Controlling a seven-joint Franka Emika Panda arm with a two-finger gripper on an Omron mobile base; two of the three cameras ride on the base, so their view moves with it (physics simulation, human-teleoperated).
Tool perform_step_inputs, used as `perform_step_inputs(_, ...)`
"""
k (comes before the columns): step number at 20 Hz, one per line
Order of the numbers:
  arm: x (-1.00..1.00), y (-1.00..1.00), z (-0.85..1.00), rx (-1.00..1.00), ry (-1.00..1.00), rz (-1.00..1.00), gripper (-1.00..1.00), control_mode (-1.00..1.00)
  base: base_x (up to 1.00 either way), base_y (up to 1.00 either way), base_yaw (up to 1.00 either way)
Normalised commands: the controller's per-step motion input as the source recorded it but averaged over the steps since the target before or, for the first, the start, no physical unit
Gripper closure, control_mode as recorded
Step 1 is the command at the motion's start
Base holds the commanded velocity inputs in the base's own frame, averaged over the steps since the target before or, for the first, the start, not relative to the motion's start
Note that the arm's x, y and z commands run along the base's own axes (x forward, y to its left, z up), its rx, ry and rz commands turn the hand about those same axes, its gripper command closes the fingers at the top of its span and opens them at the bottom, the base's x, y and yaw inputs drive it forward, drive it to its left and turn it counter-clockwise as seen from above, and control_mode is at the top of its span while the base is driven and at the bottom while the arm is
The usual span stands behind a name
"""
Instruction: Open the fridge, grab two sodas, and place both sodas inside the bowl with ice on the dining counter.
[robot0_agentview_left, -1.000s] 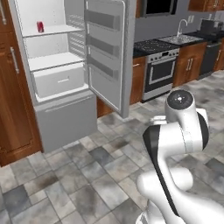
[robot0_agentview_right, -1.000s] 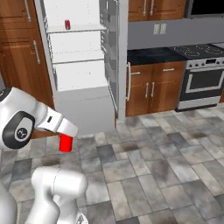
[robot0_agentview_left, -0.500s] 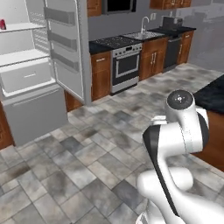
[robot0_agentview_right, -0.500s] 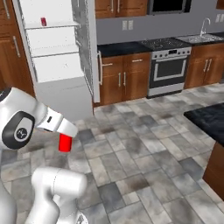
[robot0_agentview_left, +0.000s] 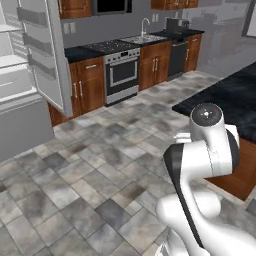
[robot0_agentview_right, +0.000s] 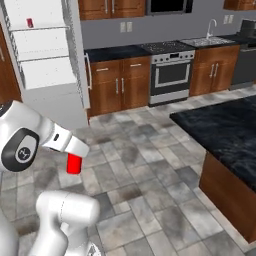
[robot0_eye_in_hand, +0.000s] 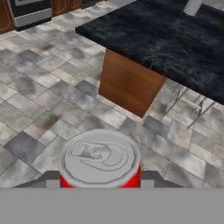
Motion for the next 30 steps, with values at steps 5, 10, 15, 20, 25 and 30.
perform_step_inputs(5, 0.00, 0.00, 0.00, 0.00, 0.00, 0.00, 1.00, 1.00, 0.00, -0.99, 0.00)
perform_step_inputs(10, 0.00, 0.00, 0.00, 0.00, 0.00, 0.00, 1.00, 1.00, -0.04, -1.00, 0.00)
perform_step_inputs(15, 0.00, 0.00, 0.00, 0.00, 0.00, 0.00, 1.00, 1.00, -0.52, -1.00, 0.00)
perform_step_inputs(20, 0.00, 0.00, 0.00, 0.00, 0.00, 0.00, 1.00, 1.00, -0.79, -1.00, 0.00)
perform_step_inputs(25, 0.00, 0.00, 0.00, 0.00, 0.00, 0.00, 1.00, 1.00, -0.14, -1.00, 0.01)
perform_step_inputs(30, 0.00, 0.00, 0.00, 0.00, 0.00, 0.00, 1.00, 1.00, 0.06, -1.00, 0.06)
